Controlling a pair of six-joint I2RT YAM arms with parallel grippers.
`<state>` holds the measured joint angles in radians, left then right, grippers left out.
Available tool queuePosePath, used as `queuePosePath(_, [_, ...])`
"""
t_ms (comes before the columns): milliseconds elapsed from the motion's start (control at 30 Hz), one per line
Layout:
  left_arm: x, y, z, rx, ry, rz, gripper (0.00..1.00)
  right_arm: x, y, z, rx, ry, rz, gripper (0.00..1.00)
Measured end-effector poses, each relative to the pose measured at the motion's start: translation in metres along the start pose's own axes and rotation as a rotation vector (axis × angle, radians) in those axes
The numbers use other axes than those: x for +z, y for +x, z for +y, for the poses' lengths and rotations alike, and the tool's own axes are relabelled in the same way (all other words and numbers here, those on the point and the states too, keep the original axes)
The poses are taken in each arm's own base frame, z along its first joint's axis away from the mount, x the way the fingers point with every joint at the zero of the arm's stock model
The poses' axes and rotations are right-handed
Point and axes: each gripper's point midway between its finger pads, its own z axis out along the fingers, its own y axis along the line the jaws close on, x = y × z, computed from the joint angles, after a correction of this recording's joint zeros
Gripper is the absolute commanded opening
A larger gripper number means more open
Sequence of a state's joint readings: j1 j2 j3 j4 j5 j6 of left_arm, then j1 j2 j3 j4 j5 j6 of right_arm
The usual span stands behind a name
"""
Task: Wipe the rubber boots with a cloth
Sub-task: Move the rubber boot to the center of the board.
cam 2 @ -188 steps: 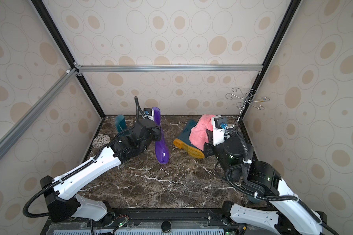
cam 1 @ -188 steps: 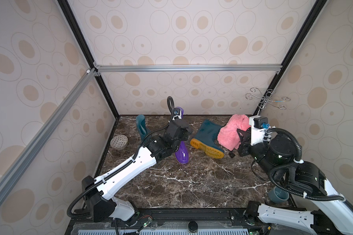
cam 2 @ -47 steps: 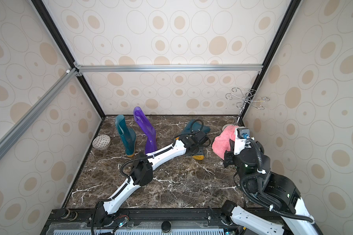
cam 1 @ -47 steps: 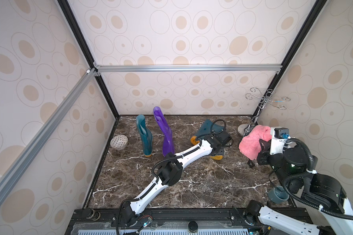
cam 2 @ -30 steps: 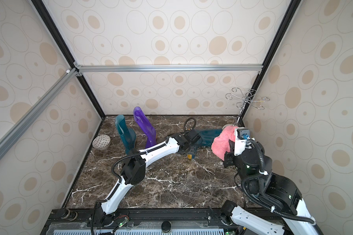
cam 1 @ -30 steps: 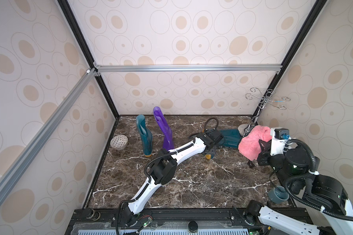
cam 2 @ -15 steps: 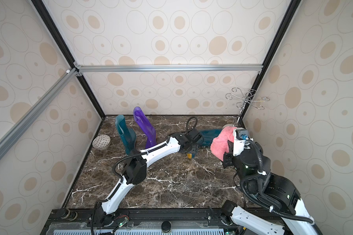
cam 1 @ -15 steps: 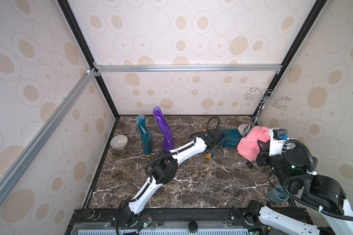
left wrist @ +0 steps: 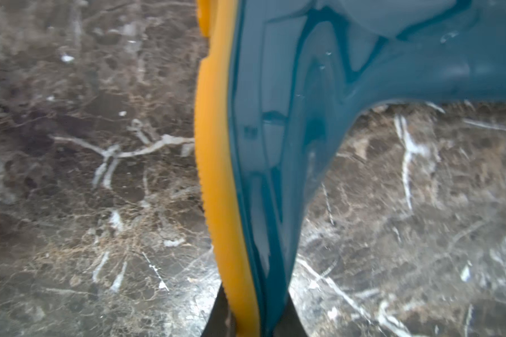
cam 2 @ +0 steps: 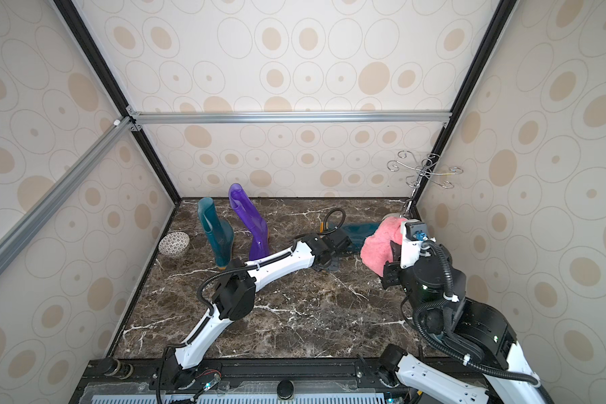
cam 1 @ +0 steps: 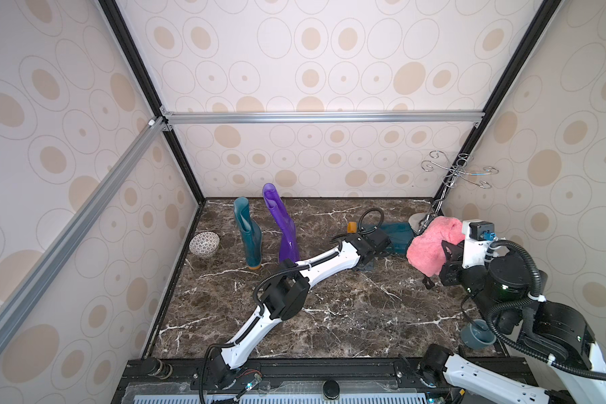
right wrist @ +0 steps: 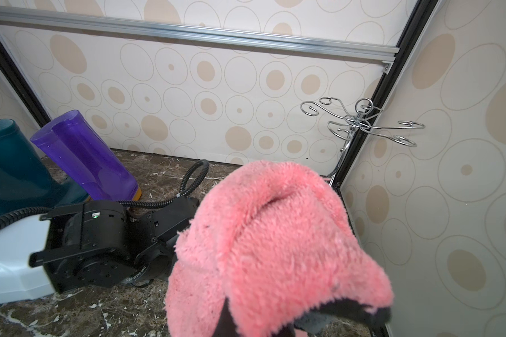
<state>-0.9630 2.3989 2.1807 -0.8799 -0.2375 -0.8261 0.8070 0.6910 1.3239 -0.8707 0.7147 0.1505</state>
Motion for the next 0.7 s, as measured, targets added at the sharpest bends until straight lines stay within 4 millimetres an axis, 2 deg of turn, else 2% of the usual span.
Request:
queuePosePath(67, [-0.001, -0.001, 0.007, 0.003, -0.024, -0.01, 0.0, 0.003, 0.005, 0.003, 0.005, -0.003, 0.014, 0.0])
queuePosePath(200, [-0.009, 0.013, 0.032, 0.033, -0.074, -0.01, 0.0, 0.011, 0.02, 0.011, 0.014, -0.017, 0.054, 0.0])
queuePosePath(300, [-0.025, 0.037, 0.058, 0.06, -0.08, 0.006, 0.0, 0.016, 0.028, 0.019, 0.034, -0.037, 0.081, 0.0])
queuePosePath(467, [-0.054, 0.089, 0.109, 0.105, -0.043, 0.019, 0.0, 0.029, 0.045, 0.04, 0.092, -0.087, 0.136, 0.0])
queuePosePath(567, [-0.061, 0.111, 0.128, 0.108, -0.014, 0.013, 0.0, 0.043, 0.068, 0.064, 0.134, -0.146, 0.2, 0.0])
queuePosePath(700, [-0.059, 0.119, 0.131, 0.087, 0.05, -0.037, 0.0, 0.073, 0.109, 0.11, 0.187, -0.228, 0.332, 0.0])
